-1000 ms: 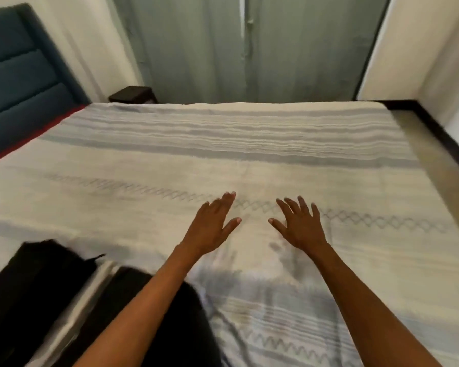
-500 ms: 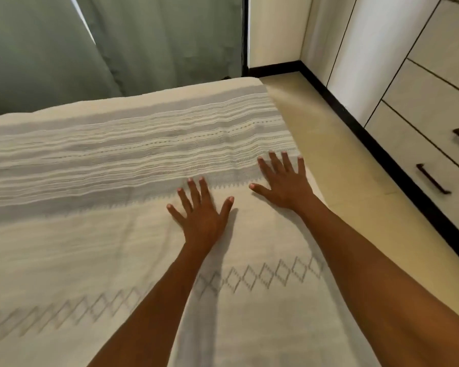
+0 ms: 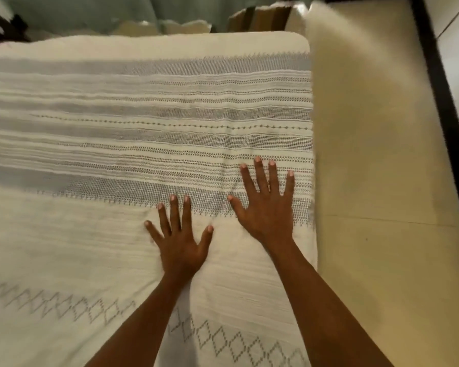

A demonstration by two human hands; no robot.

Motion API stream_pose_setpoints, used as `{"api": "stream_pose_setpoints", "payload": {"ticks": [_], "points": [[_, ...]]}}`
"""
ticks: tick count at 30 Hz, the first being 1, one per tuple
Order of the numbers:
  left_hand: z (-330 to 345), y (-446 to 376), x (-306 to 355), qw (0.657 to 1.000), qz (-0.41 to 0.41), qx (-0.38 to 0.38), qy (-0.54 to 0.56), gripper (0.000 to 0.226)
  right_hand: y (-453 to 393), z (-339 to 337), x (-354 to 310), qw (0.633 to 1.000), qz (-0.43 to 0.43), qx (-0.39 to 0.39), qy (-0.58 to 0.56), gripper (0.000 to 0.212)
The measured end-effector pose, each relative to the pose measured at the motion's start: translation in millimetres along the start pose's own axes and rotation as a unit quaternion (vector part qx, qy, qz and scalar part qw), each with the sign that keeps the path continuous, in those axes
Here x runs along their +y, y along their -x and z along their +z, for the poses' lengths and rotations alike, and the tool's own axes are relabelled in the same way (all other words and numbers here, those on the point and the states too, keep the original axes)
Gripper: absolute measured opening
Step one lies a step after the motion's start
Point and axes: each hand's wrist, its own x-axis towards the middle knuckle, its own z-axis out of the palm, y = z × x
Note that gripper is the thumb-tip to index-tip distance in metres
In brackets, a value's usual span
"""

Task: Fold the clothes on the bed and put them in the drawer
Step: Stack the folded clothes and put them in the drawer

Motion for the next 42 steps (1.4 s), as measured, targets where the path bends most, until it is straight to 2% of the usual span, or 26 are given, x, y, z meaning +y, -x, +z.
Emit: {"api": "stream_pose_setpoints", "payload": {"ticks": [10,15,24,27,29,32,34,36,38,40,42], "points": [[8,-7,-3,1.000,0.007,-0.005,-0.015,0.087,-8,-8,1,0.997,0.014,-0.075,0.020,0.076],[10,-9,-6,1.000,0.010,0.003,-0.023,0.087,-10,-7,3,0.993,0.007,-0.113,0.023,0.083],[6,-1,-3,1.000,0.004,0.026,-0.005,0.085,-4,1,8,0.994,-0.017,-0.110,0.015,0.085],[-2,2,1,1.000,-0.019,0.013,-0.013,0.083,-9,-3,10,0.987,-0.017,-0.162,0.007,0.085],[-12,23,15,0.997,-0.075,-0.008,0.016,0.081,-10,-14,17,0.976,-0.046,-0.214,-0.007,0.084],[-17,97,49,0.982,-0.131,-0.103,0.091,0.084,16,-40,33,0.961,-0.100,-0.256,-0.016,0.080],[-24,161,70,0.973,-0.136,-0.153,0.103,0.097,58,-71,44,0.946,-0.100,-0.307,-0.015,0.081],[-36,206,83,0.959,-0.137,-0.228,0.097,0.110,94,-101,47,0.927,-0.109,-0.359,-0.017,0.092],[-62,237,91,0.942,-0.129,-0.293,0.104,0.106,127,-143,54,0.905,-0.097,-0.414,-0.021,0.086],[-98,265,98,0.921,-0.123,-0.343,0.138,0.097,159,-186,63,0.909,-0.078,-0.409,-0.025,0.075],[-137,298,106,0.920,-0.104,-0.359,0.121,0.107,197,-235,74,0.915,-0.028,-0.400,-0.052,0.073]]}}
